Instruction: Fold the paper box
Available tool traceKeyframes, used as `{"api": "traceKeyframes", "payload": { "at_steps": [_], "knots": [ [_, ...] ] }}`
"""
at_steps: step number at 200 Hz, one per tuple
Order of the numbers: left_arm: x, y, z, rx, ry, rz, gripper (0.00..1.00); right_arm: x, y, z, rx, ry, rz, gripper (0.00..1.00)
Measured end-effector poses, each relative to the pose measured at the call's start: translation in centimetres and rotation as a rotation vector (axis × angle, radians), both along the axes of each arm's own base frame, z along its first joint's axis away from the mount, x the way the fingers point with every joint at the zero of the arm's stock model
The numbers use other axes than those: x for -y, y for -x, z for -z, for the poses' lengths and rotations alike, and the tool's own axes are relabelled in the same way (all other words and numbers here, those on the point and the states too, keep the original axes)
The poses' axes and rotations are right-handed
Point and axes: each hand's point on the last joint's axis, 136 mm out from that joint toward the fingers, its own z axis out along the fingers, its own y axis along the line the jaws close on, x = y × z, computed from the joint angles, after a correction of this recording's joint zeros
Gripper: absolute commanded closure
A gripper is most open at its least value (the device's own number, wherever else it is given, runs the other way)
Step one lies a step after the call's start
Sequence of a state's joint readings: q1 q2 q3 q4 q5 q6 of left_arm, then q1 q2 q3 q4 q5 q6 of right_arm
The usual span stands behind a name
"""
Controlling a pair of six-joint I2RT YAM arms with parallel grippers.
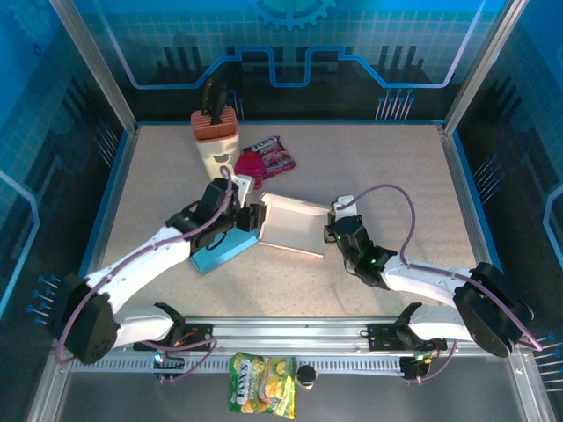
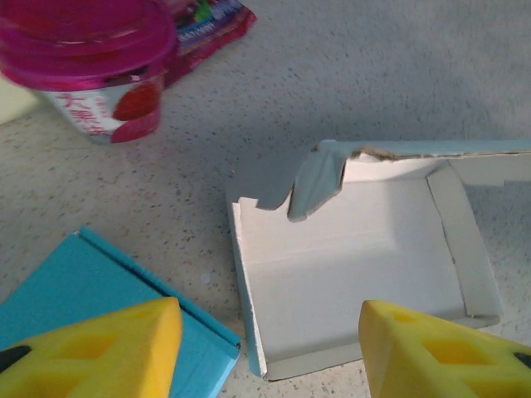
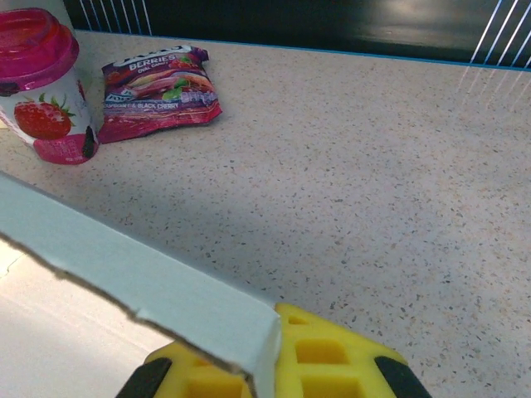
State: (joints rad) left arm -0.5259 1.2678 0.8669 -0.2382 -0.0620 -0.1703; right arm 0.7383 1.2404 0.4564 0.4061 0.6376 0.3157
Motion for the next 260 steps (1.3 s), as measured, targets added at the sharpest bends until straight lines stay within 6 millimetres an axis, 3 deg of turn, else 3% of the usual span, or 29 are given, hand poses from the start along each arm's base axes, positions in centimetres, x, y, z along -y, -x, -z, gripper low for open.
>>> {"api": "traceKeyframes", "payload": {
  "at_steps": [26, 52, 104, 125, 156, 207, 232, 260],
  "knots": [
    [1.3, -0.8, 2.0, -0.038, -0.049, 0.088, 0.41, -0.2, -0.3, -0.2, -0.015, -0.007, -0.022, 1.0],
    [1.0, -1.2, 3.5, -0.055, -0.096, 0.108, 0.41, -0.9, -0.5, -0.4, -0.024, -0.016, -0.055, 1.0],
    [0.5, -3.0, 2.8, 0.028, -0.135, 0.098, 0.48, -1.0, -0.8, 0.3, -0.061, -0.014, -0.085, 1.0],
    [0.5, -3.5, 3.2, 0.035, -0.152, 0.107, 0.57, -1.3, -0.9, 0.3, -0.066, -0.014, -0.099, 1.0],
    [0.5, -3.8, 4.0, 0.024, -0.169, 0.114, 0.85, -1.4, -1.0, 0.3, -0.07, -0.018, -0.106, 1.0],
    [0.5, -3.9, 4.3, 0.015, -0.169, 0.108, 0.78, -1.5, -1.4, 0.2, -0.082, -0.014, -0.104, 1.0],
    [0.3, -3.9, 4.4, 0.005, -0.166, 0.096, 0.83, -1.6, -1.5, 0.2, -0.088, -0.01, -0.104, 1.0],
    [0.1, -3.9, 4.4, 0.003, -0.173, 0.086, 1.0, -1.8, -1.5, 0.1, -0.092, -0.013, -0.113, 1.0]
  ]
}}
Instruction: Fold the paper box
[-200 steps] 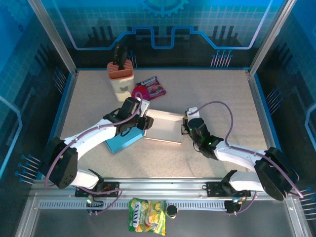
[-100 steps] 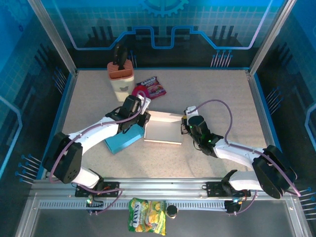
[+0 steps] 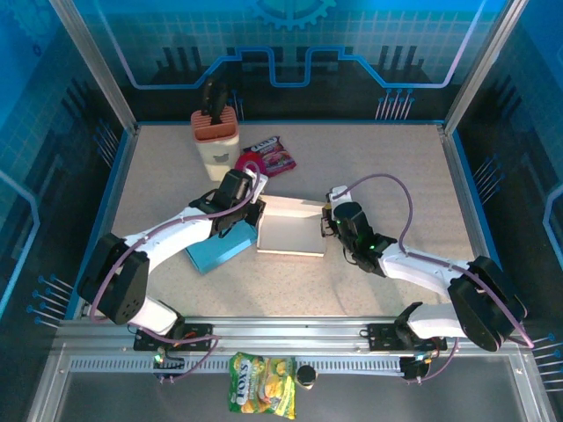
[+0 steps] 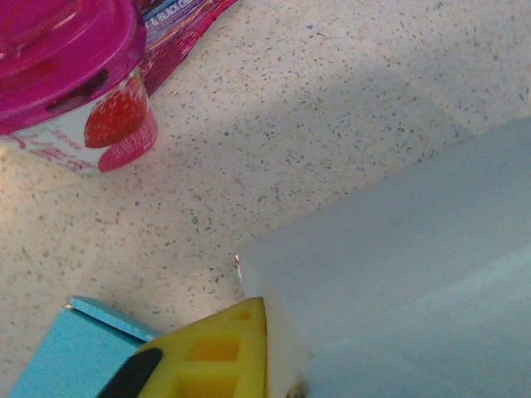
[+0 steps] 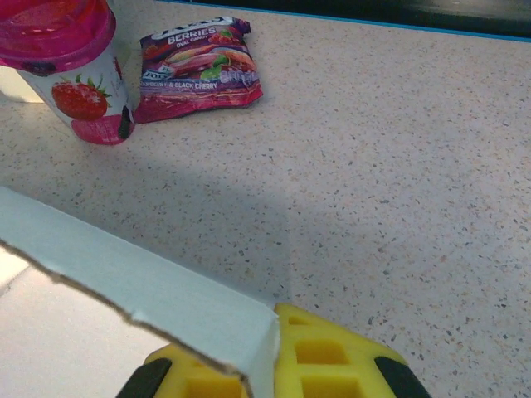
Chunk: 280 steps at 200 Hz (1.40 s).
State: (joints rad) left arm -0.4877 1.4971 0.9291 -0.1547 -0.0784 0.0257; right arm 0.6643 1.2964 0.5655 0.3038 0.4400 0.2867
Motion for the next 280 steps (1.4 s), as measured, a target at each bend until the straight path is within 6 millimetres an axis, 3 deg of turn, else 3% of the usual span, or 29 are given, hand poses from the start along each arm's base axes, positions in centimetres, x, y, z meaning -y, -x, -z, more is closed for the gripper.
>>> {"api": "traceKeyframes", "payload": {
  "at_steps": [106, 194, 228, 280],
  "knots": [
    [0.6, -0.2, -1.1, -0.009, 0.04, -0.113, 1.0, 0.1, -0.7, -1.0, -0.041, -0.044, 0.069, 1.0],
    [2.5, -3.5, -3.6, 0.083, 0.147, -0.21, 1.0, 2.1, -4.6, -4.5, 0.005, -0.134, 0.183, 1.0],
    [2.5, -4.4, -3.0, 0.108, 0.164, -0.237, 1.0, 2.0, -5.2, -3.4, 0.001, -0.151, 0.194, 1.0],
    [2.4, -3.9, -1.3, 0.115, 0.193, -0.238, 1.0, 1.9, -4.8, -1.9, 0.002, -0.178, 0.182, 1.0]
  ]
}}
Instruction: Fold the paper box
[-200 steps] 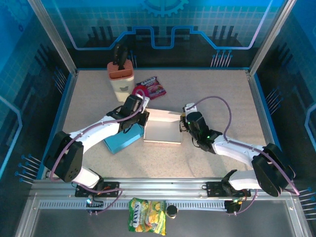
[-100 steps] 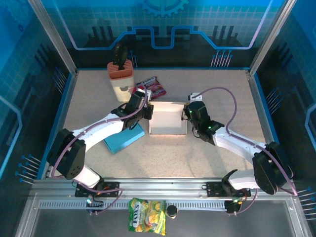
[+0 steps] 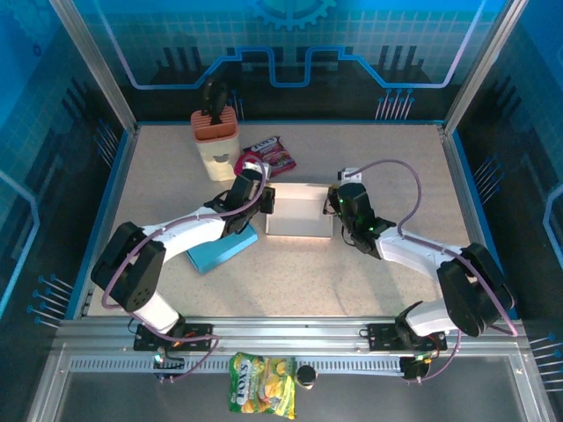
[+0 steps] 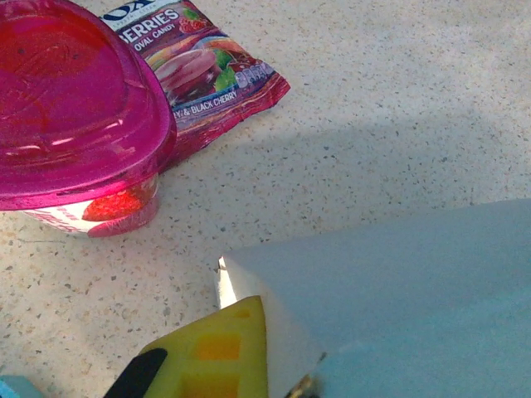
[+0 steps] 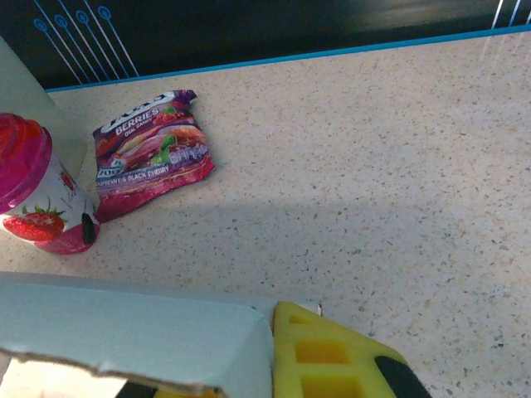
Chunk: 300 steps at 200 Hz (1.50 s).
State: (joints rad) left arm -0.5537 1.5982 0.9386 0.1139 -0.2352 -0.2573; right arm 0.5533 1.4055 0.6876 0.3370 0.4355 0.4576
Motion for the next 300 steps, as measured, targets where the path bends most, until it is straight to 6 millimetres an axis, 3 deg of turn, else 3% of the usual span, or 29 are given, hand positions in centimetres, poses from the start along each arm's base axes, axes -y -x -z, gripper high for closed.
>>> {"api": "traceKeyframes", "payload": {
  "at_steps": [28, 69, 115, 143, 170, 193, 231, 300],
  "knots": [
    [0.1, 0.0, 0.1, 0.013, 0.011, 0.004, 1.0, 0.1, 0.1, 0.3, 0.01, -0.018, 0.005, 1.0],
    [0.1, 1.5, 2.6, -0.006, 0.02, 0.034, 1.0, -0.2, 1.4, 2.5, 0.016, -0.021, -0.019, 1.0],
    [-0.4, 2.7, 3.7, 0.021, 0.04, 0.042, 1.0, -0.8, 2.8, 3.4, 0.042, 0.018, -0.026, 0.98],
    [-0.4, 3.1, 3.7, 0.039, 0.039, 0.039, 1.0, -0.9, 3.5, 3.5, 0.03, 0.037, -0.009, 0.85],
    [0.4, 3.7, 3.7, 0.043, 0.037, 0.054, 1.0, -0.3, 4.6, 3.9, -0.059, 0.039, 0.014, 0.49],
    [1.0, 4.3, 3.7, 0.05, 0.029, 0.063, 1.0, 0.3, 6.3, 3.7, -0.141, 0.013, 0.02, 0.32],
    [1.3, 4.7, 3.7, 0.067, 0.007, 0.042, 1.0, 0.3, 8.9, 2.7, -0.247, -0.081, -0.005, 0.23],
    [1.3, 5.1, 3.6, 0.084, -0.012, -0.022, 1.0, 0.5, 12.8, 1.9, -0.354, -0.251, -0.037, 0.21]
  ]
}}
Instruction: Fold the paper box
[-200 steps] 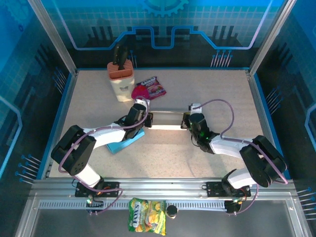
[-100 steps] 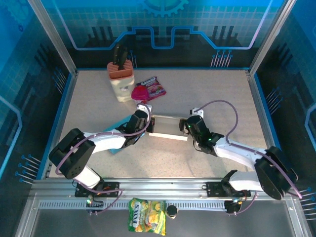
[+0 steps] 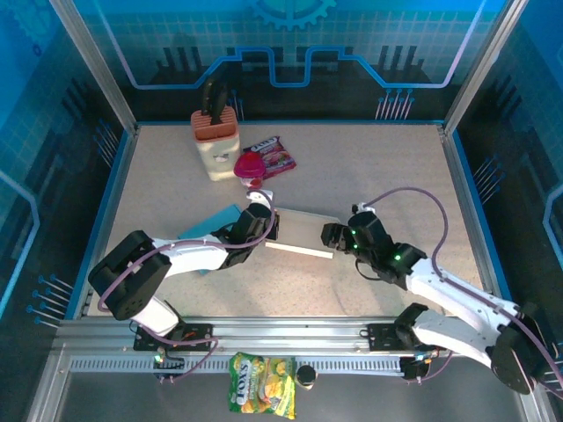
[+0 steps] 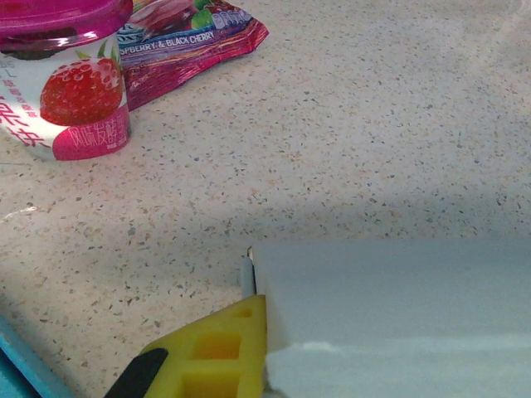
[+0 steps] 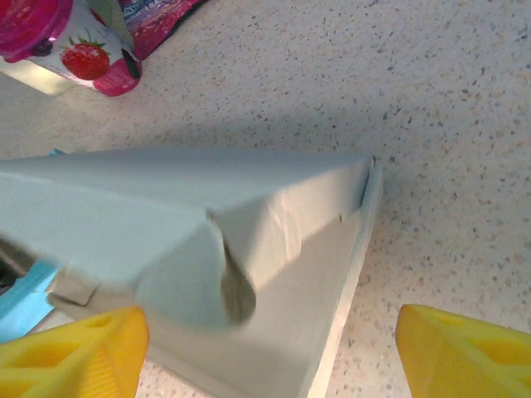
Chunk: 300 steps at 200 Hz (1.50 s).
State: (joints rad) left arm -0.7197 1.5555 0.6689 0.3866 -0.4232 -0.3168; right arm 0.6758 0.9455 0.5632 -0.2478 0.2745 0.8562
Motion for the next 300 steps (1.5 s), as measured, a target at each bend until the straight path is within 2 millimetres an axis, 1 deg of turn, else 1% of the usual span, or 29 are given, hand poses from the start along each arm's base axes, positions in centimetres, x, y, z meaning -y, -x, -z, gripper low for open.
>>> {"api": "traceKeyframes", "payload": {
  "at_steps": [16, 30, 49, 56, 78, 105, 118, 142, 168, 189, 229, 248, 281, 300],
  "knots": [
    [0.0, 0.1, 0.0, 0.003, -0.003, -0.007, 1.0, 0.3, 0.9, -0.5, -0.004, -0.041, 0.008, 0.21],
    [0.1, 0.3, 0.1, 0.007, -0.007, -0.015, 1.0, 0.7, 1.7, -1.1, -0.006, -0.087, 0.024, 0.24],
    [0.1, 0.5, 0.0, 0.013, -0.007, -0.028, 1.0, 1.0, 2.5, -2.3, -0.011, -0.18, 0.067, 0.36],
    [0.1, 0.7, 0.1, 0.015, -0.011, -0.033, 1.0, 1.1, 2.8, -2.7, -0.017, -0.225, 0.092, 0.38],
    [0.2, 1.3, 0.2, 0.026, -0.012, -0.053, 1.0, 0.9, 3.4, -3.4, -0.07, -0.368, 0.18, 0.37],
    [0.8, 2.5, 0.2, 0.045, -0.015, -0.075, 1.0, -0.6, 3.9, -3.1, -0.151, -0.519, 0.263, 0.34],
    [1.0, 3.1, 0.3, 0.053, -0.015, -0.087, 1.0, -1.3, 3.7, -3.0, -0.173, -0.567, 0.297, 0.33],
    [1.3, 3.8, 0.3, 0.067, -0.008, -0.116, 1.0, -2.4, 2.7, -2.7, -0.199, -0.636, 0.356, 0.33],
    [1.5, 4.5, 0.4, 0.081, -0.004, -0.148, 1.0, -3.2, 1.9, -1.6, -0.245, -0.666, 0.414, 0.38],
    [1.5, 4.8, 0.5, 0.09, -0.003, -0.172, 1.0, -3.7, 1.5, -0.8, -0.272, -0.683, 0.447, 0.46],
    [1.5, 5.4, 0.5, 0.101, -0.006, -0.194, 1.0, -4.5, 0.6, -0.5, -0.282, -0.726, 0.469, 0.52],
    [1.5, 5.5, 0.6, 0.105, -0.011, -0.202, 1.0, -4.5, 0.3, -0.7, -0.28, -0.732, 0.473, 0.6],
    [1.5, 5.7, 0.6, 0.11, -0.008, -0.212, 1.0, -4.5, -0.1, -0.8, -0.289, -0.758, 0.487, 0.79],
    [1.5, 5.8, 0.7, 0.111, -0.01, -0.215, 1.0, -4.4, -0.5, -0.7, -0.299, -0.777, 0.501, 0.86]
  ]
}}
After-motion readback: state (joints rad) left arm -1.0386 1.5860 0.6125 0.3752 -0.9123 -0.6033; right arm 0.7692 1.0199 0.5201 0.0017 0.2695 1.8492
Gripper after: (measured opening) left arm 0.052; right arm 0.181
